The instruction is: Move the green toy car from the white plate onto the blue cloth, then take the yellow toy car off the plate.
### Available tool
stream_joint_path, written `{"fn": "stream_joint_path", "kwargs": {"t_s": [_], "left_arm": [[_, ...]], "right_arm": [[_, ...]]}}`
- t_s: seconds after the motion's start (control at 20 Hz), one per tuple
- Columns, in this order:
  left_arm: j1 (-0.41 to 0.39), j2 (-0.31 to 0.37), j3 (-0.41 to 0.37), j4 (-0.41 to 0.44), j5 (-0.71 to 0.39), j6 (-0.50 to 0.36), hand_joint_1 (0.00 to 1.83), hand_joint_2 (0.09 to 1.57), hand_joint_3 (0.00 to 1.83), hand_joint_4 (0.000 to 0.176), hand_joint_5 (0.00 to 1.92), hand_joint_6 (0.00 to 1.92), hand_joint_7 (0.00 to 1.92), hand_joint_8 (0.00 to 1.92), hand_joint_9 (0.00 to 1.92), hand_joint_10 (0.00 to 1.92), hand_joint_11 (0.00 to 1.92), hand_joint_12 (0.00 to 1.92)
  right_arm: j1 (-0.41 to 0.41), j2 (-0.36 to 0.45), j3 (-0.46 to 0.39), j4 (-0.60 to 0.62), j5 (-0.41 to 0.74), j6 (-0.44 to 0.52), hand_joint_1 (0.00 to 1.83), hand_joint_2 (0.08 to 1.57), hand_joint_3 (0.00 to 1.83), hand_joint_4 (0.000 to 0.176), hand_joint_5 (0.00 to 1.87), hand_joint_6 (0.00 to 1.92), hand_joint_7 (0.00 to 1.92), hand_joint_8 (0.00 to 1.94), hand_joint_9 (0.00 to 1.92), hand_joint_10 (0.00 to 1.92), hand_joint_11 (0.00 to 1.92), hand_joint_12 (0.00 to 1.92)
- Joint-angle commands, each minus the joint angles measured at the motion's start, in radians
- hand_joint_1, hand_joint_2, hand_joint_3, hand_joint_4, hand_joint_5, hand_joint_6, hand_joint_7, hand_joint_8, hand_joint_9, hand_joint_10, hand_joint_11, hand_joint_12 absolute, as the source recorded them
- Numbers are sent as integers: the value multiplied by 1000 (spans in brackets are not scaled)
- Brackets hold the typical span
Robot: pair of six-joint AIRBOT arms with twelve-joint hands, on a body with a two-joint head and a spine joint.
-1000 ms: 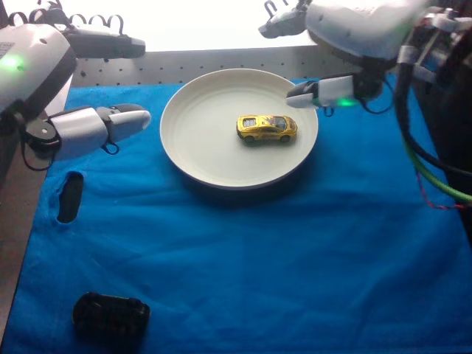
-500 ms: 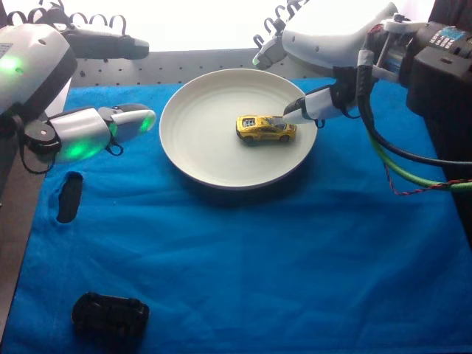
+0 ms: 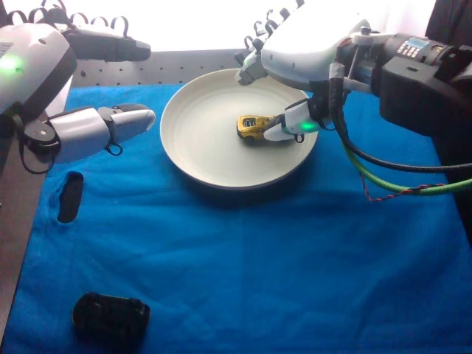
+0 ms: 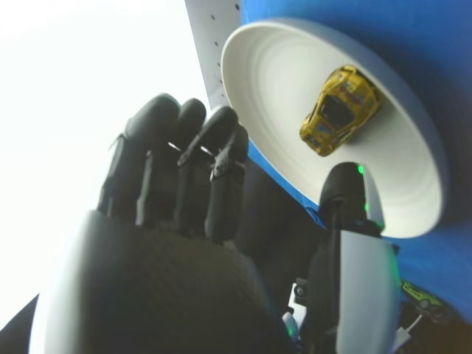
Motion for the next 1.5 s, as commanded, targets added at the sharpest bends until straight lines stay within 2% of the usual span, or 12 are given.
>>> {"fn": "stream_joint_path", "kwargs": {"t_s": [0.0, 0.15, 0.25, 0.3, 0.4, 0.6, 0.85, 0.95, 1.15, 1.3, 1.4, 1.45], "left_arm": [[-4, 0, -1, 25, -126, -3, 690, 1084, 2, 64, 724, 1, 709, 0, 587, 222, 109, 1303], [-4, -1, -2, 27, -128, -3, 704, 1078, 0, 46, 724, 1, 705, 5, 595, 220, 128, 1315], [-4, -1, -2, 29, -128, -3, 727, 1073, 0, 40, 736, 6, 724, 12, 618, 233, 160, 1330], [-4, -1, -2, 30, -128, -3, 736, 1076, 0, 36, 740, 5, 735, 12, 616, 245, 151, 1356], [-4, -3, -2, 31, -128, -3, 737, 1073, 0, 33, 751, 6, 754, 15, 628, 274, 180, 1342], [-5, -4, -2, 33, -129, -8, 765, 1056, 0, 32, 779, 2, 802, 12, 542, 622, 224, 1395], [-4, -4, -2, 33, -129, -13, 765, 1050, 0, 32, 794, 4, 816, 14, 535, 683, 230, 1401], [-4, -4, -2, 33, -131, -15, 762, 1051, 0, 33, 794, 4, 822, 16, 538, 691, 233, 1409], [-4, -5, -2, 36, -133, -20, 787, 1051, 0, 40, 797, 3, 825, 15, 537, 695, 221, 1429], [-4, -5, -2, 37, -133, -24, 768, 1052, 0, 39, 792, 0, 819, 11, 540, 699, 228, 1463], [-4, -5, -2, 37, -134, -27, 787, 1053, 0, 26, 789, 0, 824, 11, 536, 716, 220, 1501], [-4, -5, -2, 37, -134, -28, 780, 1056, 0, 24, 788, 0, 825, 10, 527, 768, 221, 1544]], "right_arm": [[15, -3, 3, -4, 105, -4, 753, 968, 0, 0, 696, 10, 517, 758, 336, 1273, 242, 1911], [11, -12, 6, -15, 99, -5, 755, 967, 2, 0, 670, 1, 545, 650, 379, 1227, 317, 1866], [7, -18, 15, -17, 93, -5, 764, 965, 0, 0, 702, 14, 473, 1113, 371, 1510, 400, 1917], [6, -23, 21, -17, 88, -5, 751, 965, 0, 0, 642, 6, 460, 1091, 371, 1435, 375, 1920], [4, -34, 34, -17, 77, -5, 737, 988, 1, 0, 598, 1, 572, 432, 386, 926, 214, 1737], [-2, -52, 57, -17, 55, -5, 761, 1008, 0, 0, 733, 30, 559, 919, 452, 1326, 388, 1835], [-6, -61, 66, -17, 47, -5, 785, 1032, 1, 0, 666, 8, 610, 849, 526, 1243, 458, 1791], [-6, -63, 67, -17, 45, -5, 804, 1032, 0, 0, 714, 16, 609, 1330, 599, 1593, 616, 1916], [-10, -66, 70, -17, 43, -5, 850, 1040, 2, 0, 838, 73, 552, 1775, 631, 1915, 778, 1921], [-10, -69, 73, -17, 39, -5, 895, 1048, 1, 0, 810, 67, 577, 1439, 574, 1704, 627, 1921], [-11, -69, 74, -17, 39, -5, 959, 1046, 0, 0, 853, 69, 663, 1527, 685, 1807, 758, 1921], [-11, -70, 74, -17, 39, -5, 1010, 1073, 3, 0, 892, 64, 666, 1187, 605, 1516, 590, 1904]]}}
